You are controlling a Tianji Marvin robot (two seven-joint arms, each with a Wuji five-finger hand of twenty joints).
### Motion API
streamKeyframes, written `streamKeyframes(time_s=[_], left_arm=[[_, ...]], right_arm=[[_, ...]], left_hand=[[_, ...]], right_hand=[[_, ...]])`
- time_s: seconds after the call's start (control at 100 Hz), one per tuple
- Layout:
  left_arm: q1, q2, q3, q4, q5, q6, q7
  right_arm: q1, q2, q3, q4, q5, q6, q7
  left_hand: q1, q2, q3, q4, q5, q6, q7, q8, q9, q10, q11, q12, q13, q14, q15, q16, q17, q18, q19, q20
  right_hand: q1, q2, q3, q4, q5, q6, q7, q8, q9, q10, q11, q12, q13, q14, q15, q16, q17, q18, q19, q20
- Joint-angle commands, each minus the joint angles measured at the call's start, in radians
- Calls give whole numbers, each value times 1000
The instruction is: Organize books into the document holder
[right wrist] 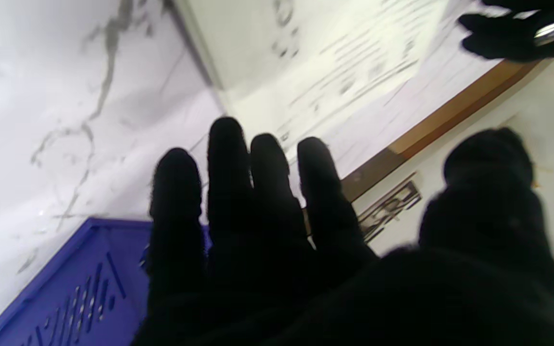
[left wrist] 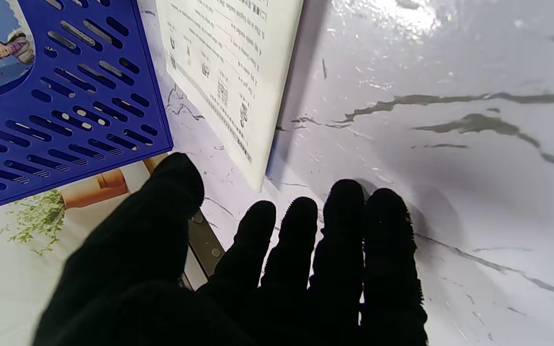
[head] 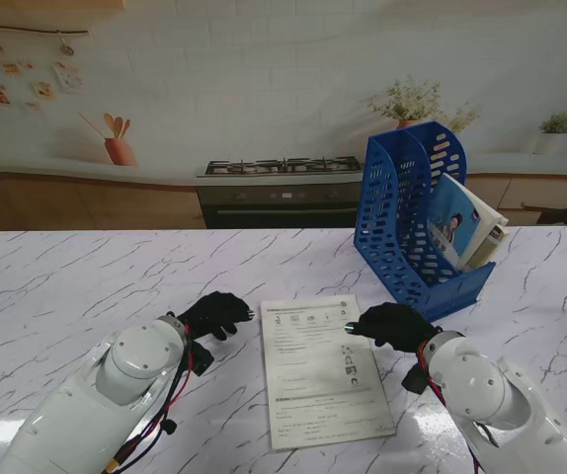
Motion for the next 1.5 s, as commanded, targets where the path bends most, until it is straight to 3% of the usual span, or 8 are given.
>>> streamKeyframes(time_s=[0.0, 0.27, 0.36, 0.51, 0.77, 1.01, 1.3, 1.49], left_arm=[[-8, -14, 9, 15, -20, 0, -9], [-38, -21, 37, 49, -38, 64, -15], [-48, -22, 47, 57, -53, 86, -25], [-68, -25, 69, 74, -85, 123, -47], [-94, -34, 102, 99, -125, 186, -61], [-92, -55, 106, 99, -138, 257, -4], [-129, -51, 119, 136, -213, 300, -82], [-146, -53, 131, 166, -247, 300, -107]], right_arm=[[26, -22, -18, 47, -10, 32, -7], [66, -15, -43, 84, -29, 109, 30], [82, -6, -58, 85, -22, 144, 80], [85, -6, -70, 95, -6, 154, 82], [76, -14, -74, 103, 22, 156, 59], [81, -21, -78, 116, 32, 145, 33], [84, -22, -79, 124, 39, 142, 29], [93, -24, -94, 139, 54, 135, 28]], left_hand=[[-27, -32, 10, -22, -18, 28, -11, -14, -10, 23, 22, -5, 36, 50, 7, -3, 37, 6, 65, 21], [-45, -19, -2, -26, -20, 51, -28, -25, -12, 44, 30, -17, 47, 59, 14, -15, 70, 5, 70, 14], [-45, -13, -10, -26, -20, 64, -38, -31, -8, 56, 32, -24, 57, 65, 16, -22, 91, 4, 71, 10], [-38, -6, -25, -22, -16, 116, -83, -57, -16, 100, 43, -46, 75, 81, 22, -52, 140, 10, 76, -9], [-38, 17, -41, -18, -35, 183, -202, -106, -69, 164, 32, -60, 57, 122, 24, -96, 173, 54, 55, -42], [-28, 37, -45, -11, -57, 255, -368, -139, -122, 216, 40, -60, 69, 132, 45, -106, 204, 59, 61, -52], [-17, 44, -51, -9, -20, 264, -393, -106, -66, 209, 70, -48, 115, 143, 75, -100, 245, 76, 84, -58], [-5, 41, -52, -7, -5, 262, -391, -96, -25, 184, 101, -31, 159, 124, 100, -87, 279, 58, 108, -58]], right_hand=[[-34, -16, -12, 42, -5, 39, -16, -11, -5, 29, 19, -12, 39, 24, 11, -10, 23, 170, 43, -6], [-38, -7, -7, 42, -5, 106, -47, -32, -22, 88, 24, -57, 35, 58, -14, -45, 29, 155, 29, -25], [-39, 10, -6, 42, -13, 139, -67, -48, -37, 113, 12, -71, 29, 69, -31, -70, 45, 136, 17, -38], [-32, 11, -7, 41, 0, 162, -69, -58, -27, 137, 13, -77, 47, 79, -32, -93, 97, 129, 17, -55], [-26, 24, -6, 41, 1, 163, -70, -65, -29, 138, 11, -80, 49, 79, -41, -108, 101, 128, 17, -65], [-24, 32, -8, 42, 5, 157, -65, -68, -23, 133, 13, -81, 54, 77, -38, -113, 105, 123, 18, -73], [-22, 34, -10, 42, 8, 154, -61, -70, -17, 135, 10, -83, 58, 83, -36, -116, 107, 131, 20, -79], [-20, 35, -9, 43, 7, 156, -60, -72, -16, 137, 8, -84, 56, 87, -37, -117, 107, 132, 21, -81]])
